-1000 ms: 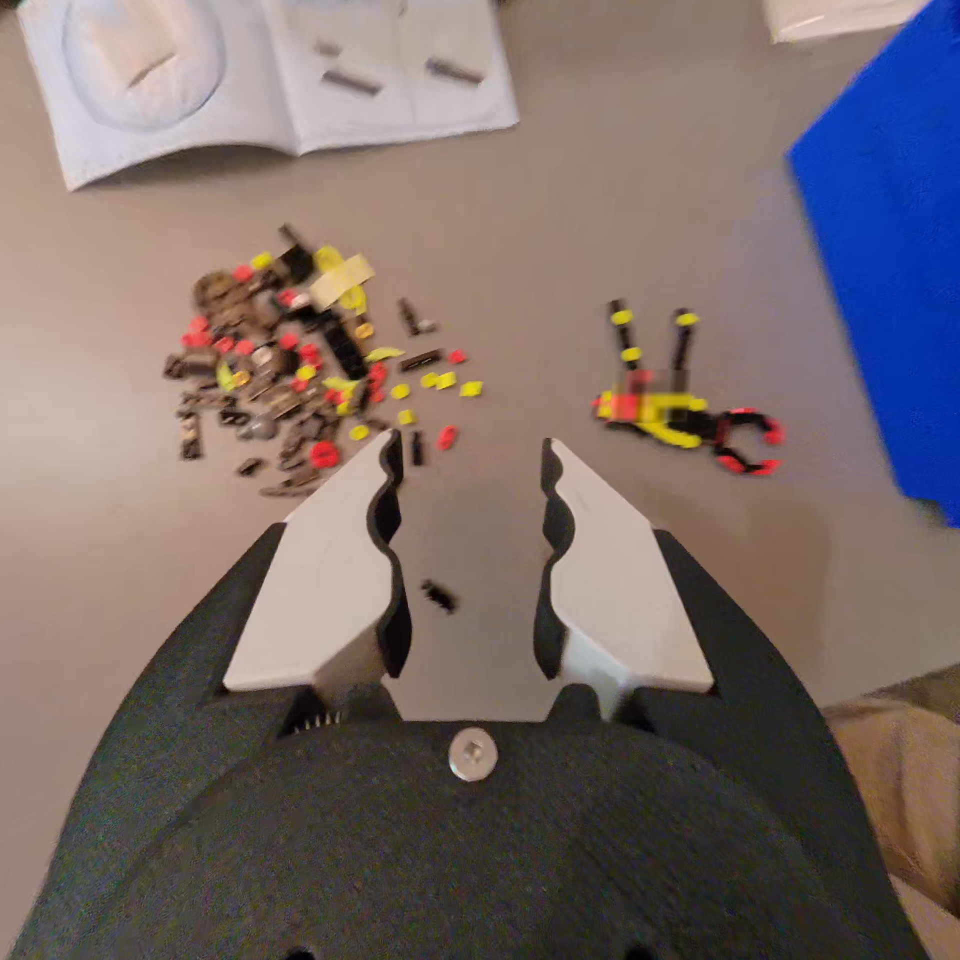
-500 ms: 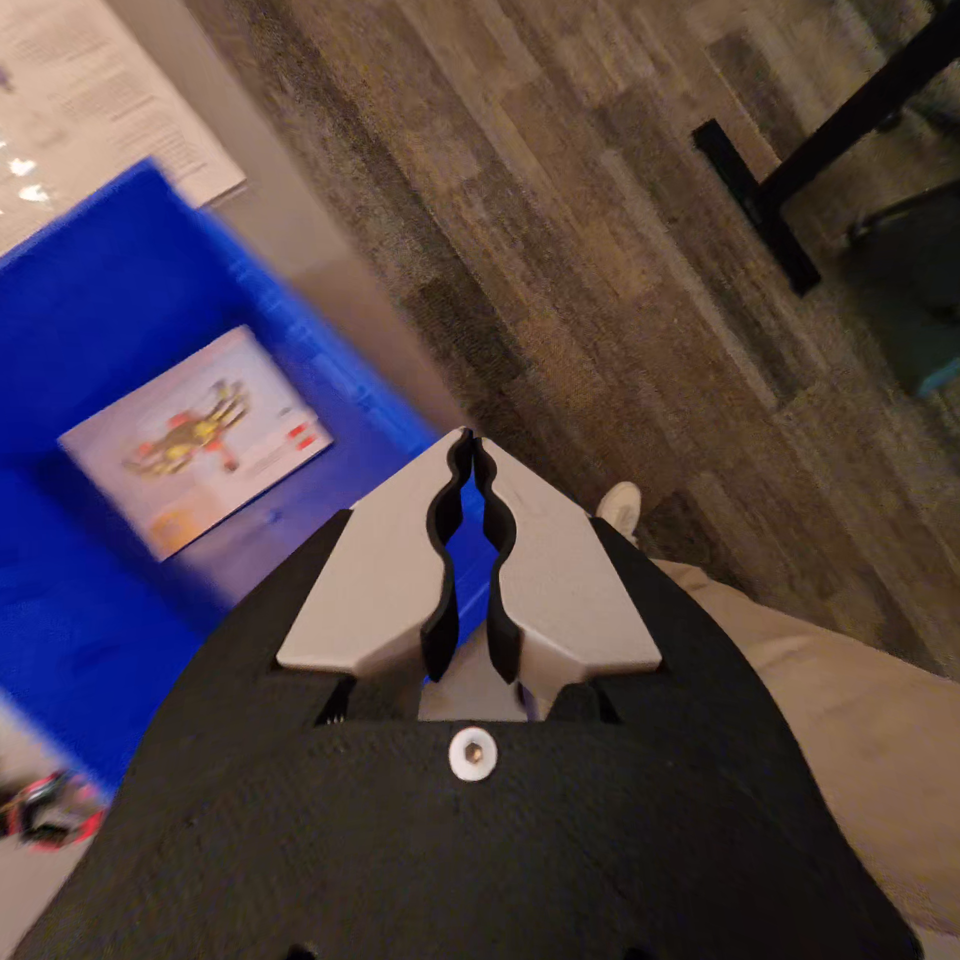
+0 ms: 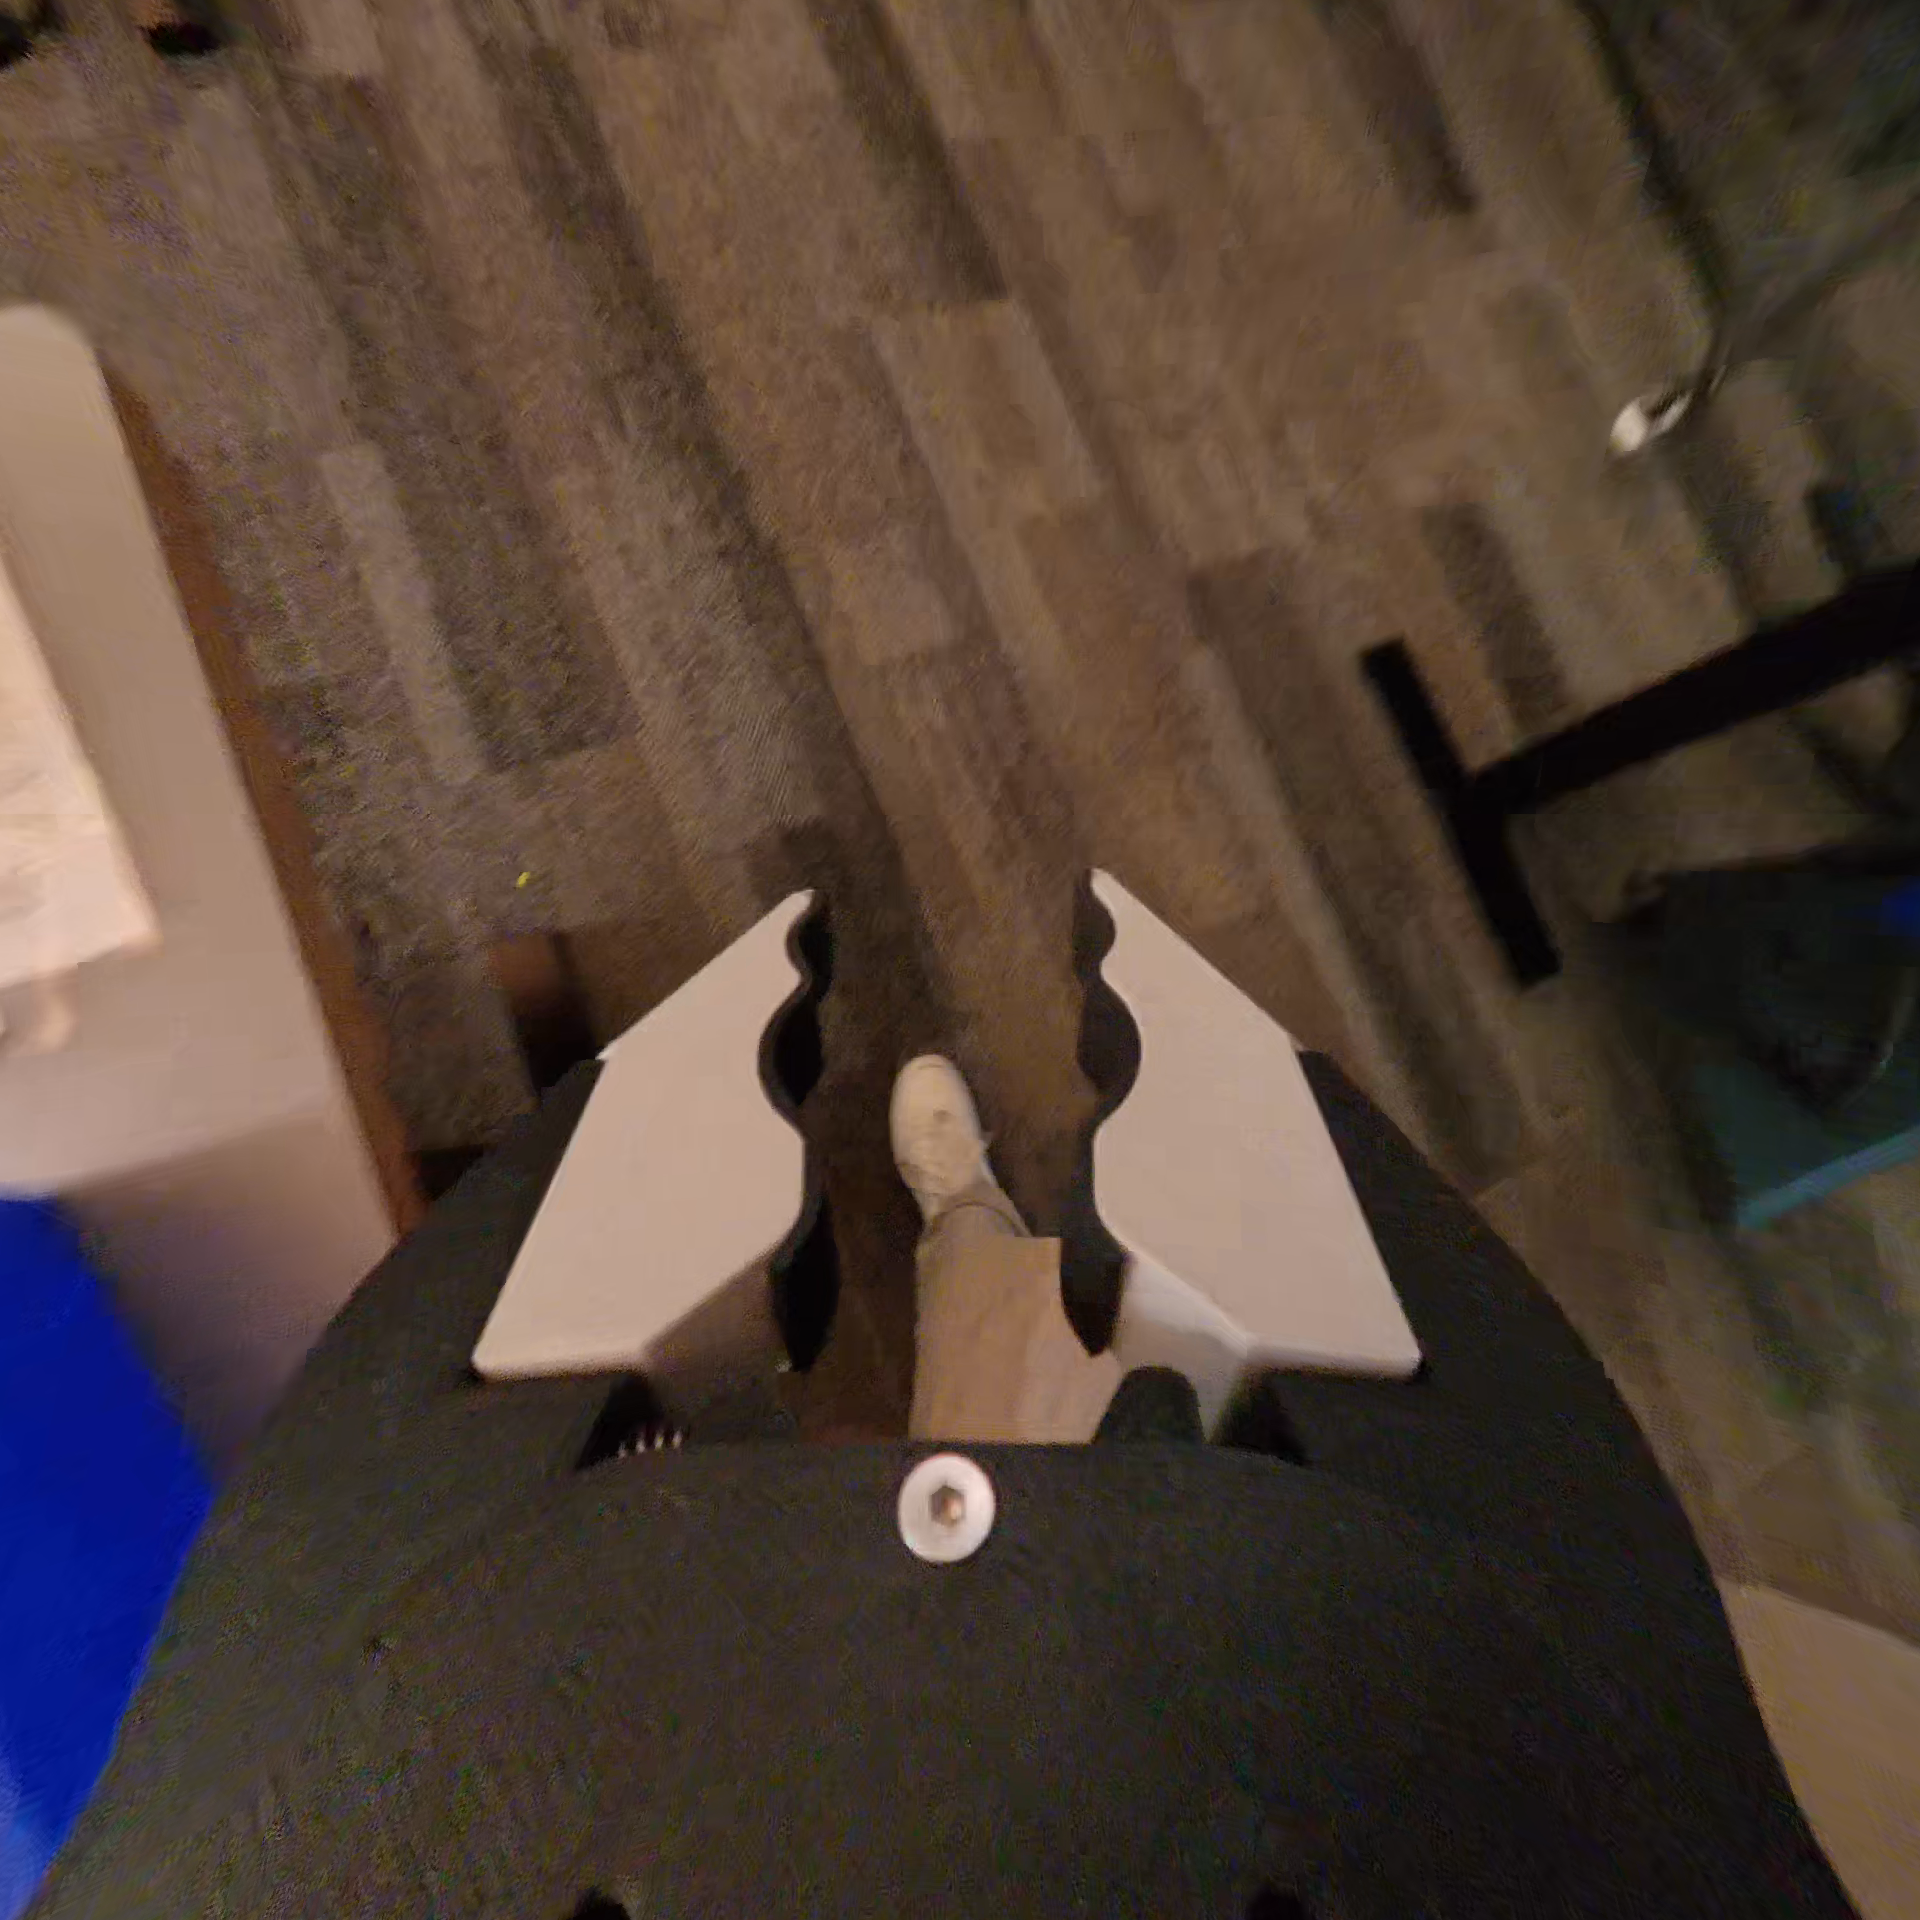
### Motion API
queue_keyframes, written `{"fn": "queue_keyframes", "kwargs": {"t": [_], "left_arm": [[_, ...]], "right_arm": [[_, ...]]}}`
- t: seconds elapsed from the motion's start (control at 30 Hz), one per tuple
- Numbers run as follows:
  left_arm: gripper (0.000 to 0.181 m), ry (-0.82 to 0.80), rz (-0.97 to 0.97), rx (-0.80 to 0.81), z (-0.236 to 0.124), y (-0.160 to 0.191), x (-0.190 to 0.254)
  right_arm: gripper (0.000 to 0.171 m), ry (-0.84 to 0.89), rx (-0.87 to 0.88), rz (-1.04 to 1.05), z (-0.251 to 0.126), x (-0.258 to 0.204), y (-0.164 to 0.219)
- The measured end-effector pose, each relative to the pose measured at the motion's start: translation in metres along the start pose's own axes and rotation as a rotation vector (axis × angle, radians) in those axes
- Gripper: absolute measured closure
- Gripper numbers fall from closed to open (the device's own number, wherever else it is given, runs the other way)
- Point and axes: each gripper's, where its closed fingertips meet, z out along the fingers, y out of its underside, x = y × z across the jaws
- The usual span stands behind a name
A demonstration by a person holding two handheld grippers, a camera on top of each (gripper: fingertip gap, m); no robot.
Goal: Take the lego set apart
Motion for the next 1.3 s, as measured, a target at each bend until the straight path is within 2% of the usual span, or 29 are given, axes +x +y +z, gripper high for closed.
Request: {"fn": "queue_keyframes", "kwargs": {"t": [0.03, 0.07, 0.13, 0.2, 0.23, 0.27, 0.33, 0.4, 0.47, 0.53, 0.57, 0.6, 0.67, 0.7, 0.77, 0.8, 0.83, 0.9, 0.97, 1.07, 1.1, 1.17, 1.23, 1.27, 1.3], "left_arm": [[0.128, 0.015, -0.024, 0.041, 0.015, -0.023, 0.006], [0.110, 0.024, -0.030, 0.074, 0.033, -0.046, 0.010], [0.106, 0.015, 0.001, 0.115, 0.077, -0.089, 0.009], [0.110, -0.001, 0.027, 0.118, 0.121, -0.132, 0.004], [0.116, 0.008, 0.027, 0.154, 0.136, -0.162, 0.006], [0.118, 0.011, 0.050, 0.207, 0.144, -0.195, 0.008], [0.122, 0.003, 0.119, 0.299, 0.151, -0.259, 0.014], [0.126, 0.016, 0.166, 0.336, 0.157, -0.312, 0.022], [0.126, 0.042, 0.116, 0.349, 0.169, -0.357, 0.026], [0.122, 0.097, 0.000, 0.357, 0.191, -0.394, 0.025], [0.110, 0.143, -0.046, 0.343, 0.206, -0.408, 0.025], [0.102, 0.166, -0.108, 0.323, 0.222, -0.421, 0.019], [0.113, 0.077, -0.287, 0.302, 0.250, -0.448, -0.016], [0.116, 0.003, -0.366, 0.343, 0.254, -0.467, -0.039], [0.128, -0.164, -0.482, 0.439, 0.246, -0.505, -0.087], [0.133, -0.237, -0.501, 0.495, 0.236, -0.526, -0.107], [0.140, -0.295, -0.497, 0.568, 0.222, -0.549, -0.123], [0.142, -0.372, -0.493, 0.692, 0.197, -0.589, -0.146], [0.146, -0.432, -0.554, 0.792, 0.178, -0.616, -0.167], [0.136, -0.498, -0.524, 0.834, 0.170, -0.636, -0.188], [0.133, -0.568, -0.501, 0.840, 0.169, -0.636, -0.200], [0.101, -0.681, -0.497, 0.869, 0.166, -0.636, -0.227], [0.096, -0.696, -0.494, 0.898, 0.167, -0.641, -0.252], [0.088, -0.728, -0.512, 0.929, 0.161, -0.641, -0.267], [0.088, -0.769, -0.533, 0.975, 0.151, -0.640, -0.283]], "right_arm": [[0.075, 0.007, 0.043, -0.035, 0.009, 0.015, -0.023], [0.084, 0.038, 0.093, -0.098, 0.017, 0.032, -0.047], [0.097, 0.149, 0.199, -0.189, 0.035, 0.072, -0.085], [0.085, 0.325, 0.269, -0.121, 0.060, 0.130, -0.093], [0.077, 0.339, 0.224, -0.041, 0.079, 0.151, -0.084], [0.076, 0.342, 0.193, 0.000, 0.095, 0.166, -0.080], [0.080, 0.333, 0.169, -0.139, 0.121, 0.184, -0.097], [0.094, 0.297, 0.167, -0.244, 0.151, 0.201, -0.122], [0.109, 0.199, 0.182, -0.125, 0.192, 0.215, -0.138], [0.106, 0.031, 0.109, 0.065, 0.245, 0.221, -0.129], [0.108, -0.029, 0.095, 0.085, 0.274, 0.227, -0.124], [0.110, -0.072, 0.112, 0.063, 0.303, 0.235, -0.121], [0.121, -0.130, 0.155, -0.045, 0.362, 0.252, -0.127], [0.122, -0.163, 0.187, -0.114, 0.387, 0.259, -0.139], [0.119, -0.297, 0.260, -0.214, 0.422, 0.265, -0.179], [0.112, -0.379, 0.289, -0.226, 0.435, 0.267, -0.203], [0.111, -0.460, 0.312, -0.219, 0.448, 0.268, -0.225], [0.108, -0.625, 0.312, -0.225, 0.476, 0.265, -0.260], [0.116, -0.703, 0.307, -0.267, 0.509, 0.262, -0.289], [0.124, -0.824, 0.280, -0.268, 0.555, 0.250, -0.323], [0.116, -0.866, 0.253, -0.262, 0.570, 0.242, -0.327], [0.085, -0.872, 0.245, -0.238, 0.601, 0.232, -0.339], [0.081, -0.910, 0.268, -0.262, 0.622, 0.214, -0.344], [0.076, -0.931, 0.266, -0.281, 0.632, 0.204, -0.346], [0.072, -0.967, 0.250, -0.310, 0.641, 0.192, -0.347]]}}
